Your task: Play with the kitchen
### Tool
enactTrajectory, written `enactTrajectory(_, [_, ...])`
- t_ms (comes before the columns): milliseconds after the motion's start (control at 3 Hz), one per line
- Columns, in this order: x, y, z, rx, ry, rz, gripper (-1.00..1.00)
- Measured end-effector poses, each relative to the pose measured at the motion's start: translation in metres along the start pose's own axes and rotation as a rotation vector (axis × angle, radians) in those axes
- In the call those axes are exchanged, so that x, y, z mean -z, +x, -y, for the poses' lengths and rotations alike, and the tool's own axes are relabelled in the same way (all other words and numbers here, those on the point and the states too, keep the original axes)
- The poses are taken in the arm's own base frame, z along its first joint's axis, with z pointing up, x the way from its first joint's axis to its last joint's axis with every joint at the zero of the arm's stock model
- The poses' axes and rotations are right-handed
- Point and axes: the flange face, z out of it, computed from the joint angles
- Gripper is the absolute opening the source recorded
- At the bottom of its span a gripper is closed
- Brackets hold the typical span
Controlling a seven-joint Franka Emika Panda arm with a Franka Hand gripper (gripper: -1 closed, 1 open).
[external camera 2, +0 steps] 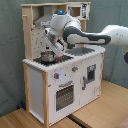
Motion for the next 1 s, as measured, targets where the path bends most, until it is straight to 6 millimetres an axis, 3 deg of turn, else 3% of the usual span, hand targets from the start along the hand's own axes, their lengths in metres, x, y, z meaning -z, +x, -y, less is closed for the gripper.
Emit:
enactTrajectory(667, [0.026, -0.015, 0.052, 0.176, -0.156, -0.061, 1.00])
enactTrajectory(1000, [0.029, -0.019, 0.076, 0.281, -0.235, -0.095, 1.00])
